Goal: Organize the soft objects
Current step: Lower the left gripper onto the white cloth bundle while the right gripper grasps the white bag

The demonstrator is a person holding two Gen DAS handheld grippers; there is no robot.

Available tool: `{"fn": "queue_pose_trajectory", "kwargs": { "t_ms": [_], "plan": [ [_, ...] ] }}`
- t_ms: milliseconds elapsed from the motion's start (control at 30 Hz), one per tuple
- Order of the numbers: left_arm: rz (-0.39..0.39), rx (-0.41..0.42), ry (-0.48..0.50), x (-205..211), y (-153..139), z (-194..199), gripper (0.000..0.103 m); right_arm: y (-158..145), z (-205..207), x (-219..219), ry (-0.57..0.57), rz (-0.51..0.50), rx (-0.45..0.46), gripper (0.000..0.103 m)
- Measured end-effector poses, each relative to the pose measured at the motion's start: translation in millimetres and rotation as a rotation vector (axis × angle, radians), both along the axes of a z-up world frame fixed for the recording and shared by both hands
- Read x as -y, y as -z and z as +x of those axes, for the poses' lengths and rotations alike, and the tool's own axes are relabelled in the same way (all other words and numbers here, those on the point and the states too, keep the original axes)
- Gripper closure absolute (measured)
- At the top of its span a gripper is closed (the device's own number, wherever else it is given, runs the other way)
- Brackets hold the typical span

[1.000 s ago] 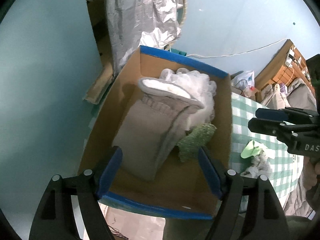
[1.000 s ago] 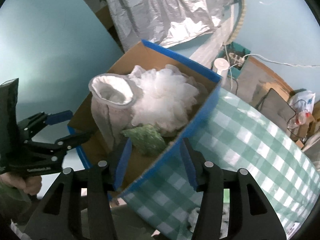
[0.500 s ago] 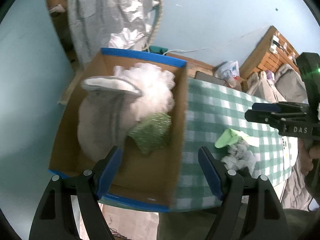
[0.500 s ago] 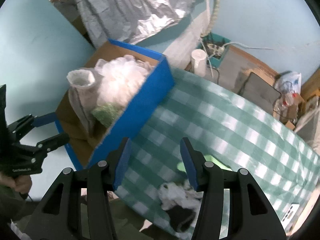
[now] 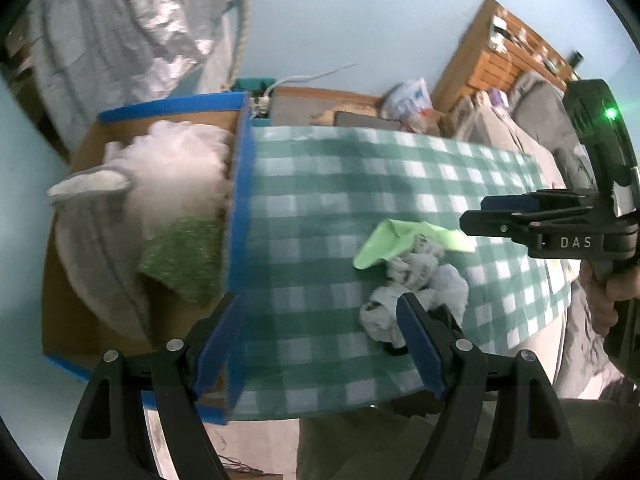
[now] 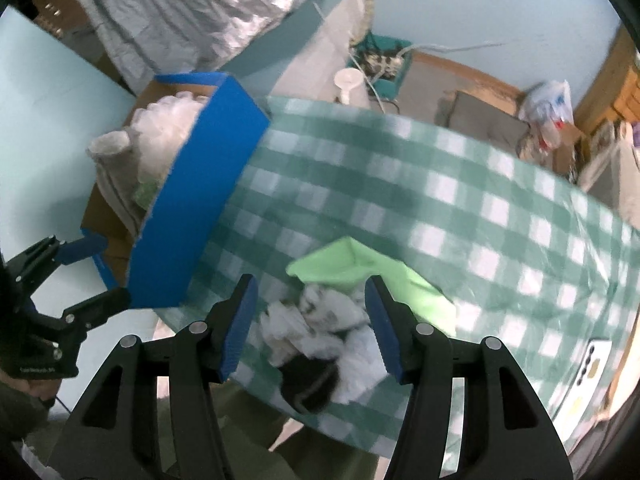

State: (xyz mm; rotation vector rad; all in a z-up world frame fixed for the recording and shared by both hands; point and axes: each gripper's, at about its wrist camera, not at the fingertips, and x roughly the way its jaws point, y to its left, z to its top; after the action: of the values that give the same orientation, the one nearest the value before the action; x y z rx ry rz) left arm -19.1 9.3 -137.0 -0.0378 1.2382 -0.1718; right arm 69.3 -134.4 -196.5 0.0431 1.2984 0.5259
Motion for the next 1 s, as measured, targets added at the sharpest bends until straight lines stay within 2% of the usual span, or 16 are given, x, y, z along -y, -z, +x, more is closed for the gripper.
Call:
{"fn": "queue_pose_trajectory", "kwargs": {
  "t_ms": [400,767,1000],
  "plan": [
    [0.008,-0.093,0.097,42.8,41.1,13.2,0.022,46.3,-21.8,30.3,0.085,-0.017,-0.096,0.046],
    [0.011,-0.165,0.115,50.3,77.3,25.1,0.022,92.4,-30.1,36.6,0.152,-0.033,-0.174,0.046],
    [-0.010,-0.172,0.121,54.9,85.9,32.8,0.022,110.4,-30.6,33.7,0.160,-0.028,-0.211,0.046]
  ]
}}
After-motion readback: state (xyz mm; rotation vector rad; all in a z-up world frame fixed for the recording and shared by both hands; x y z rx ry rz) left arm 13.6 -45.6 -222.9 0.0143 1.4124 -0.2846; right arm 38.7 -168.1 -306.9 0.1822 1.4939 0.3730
